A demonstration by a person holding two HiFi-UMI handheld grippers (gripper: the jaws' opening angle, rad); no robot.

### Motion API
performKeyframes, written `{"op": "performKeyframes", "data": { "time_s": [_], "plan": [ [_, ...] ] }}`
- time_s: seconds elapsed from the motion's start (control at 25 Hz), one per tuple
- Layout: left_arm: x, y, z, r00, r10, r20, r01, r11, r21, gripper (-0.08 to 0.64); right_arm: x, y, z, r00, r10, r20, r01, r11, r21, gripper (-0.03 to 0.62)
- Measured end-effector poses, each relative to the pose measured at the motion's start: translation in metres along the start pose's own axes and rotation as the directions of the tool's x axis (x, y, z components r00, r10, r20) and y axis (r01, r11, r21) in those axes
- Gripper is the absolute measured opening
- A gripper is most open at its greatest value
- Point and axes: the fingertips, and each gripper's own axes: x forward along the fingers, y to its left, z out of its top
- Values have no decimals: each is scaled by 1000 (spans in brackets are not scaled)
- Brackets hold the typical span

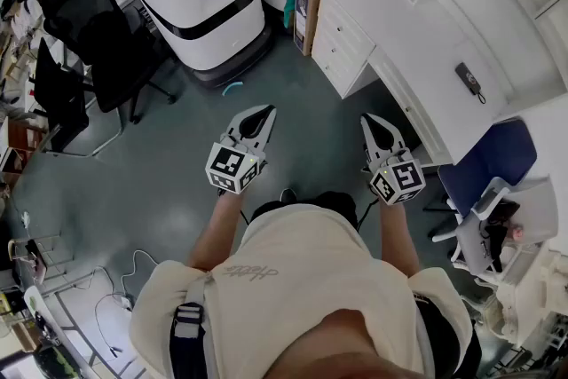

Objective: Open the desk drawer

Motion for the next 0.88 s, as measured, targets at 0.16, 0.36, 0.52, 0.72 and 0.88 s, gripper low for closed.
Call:
{"op": "performKeyframes", "data": {
  "time_s": [0.16,0.36,0.52,0.72,0.88],
  "plan": [
    [4,10,-5,1000,-8,-4,8,1000,-16,0,8,2,-2,1000,-2,-8,2,1000,2,-6],
    [5,23,-9,1000,-19,-10,18,999,-33,0,12,4,1,999,-27,17,27,1000,-5,-5],
    [11,27,-17,999,-28,-22,27,998,-48,0,16,0,-10,999,-44,-20,44,999,-2,-5],
    [23,37,-37,997,-28,-66,23,997,-77,0,35,-9,-26,998,-30,-54,32,999,37,-5],
    [37,53,-45,997,-14,-73,4,990,-139,0,59,-24,-42,997,-4,-75,8,998,58,-5]
  ]
}}
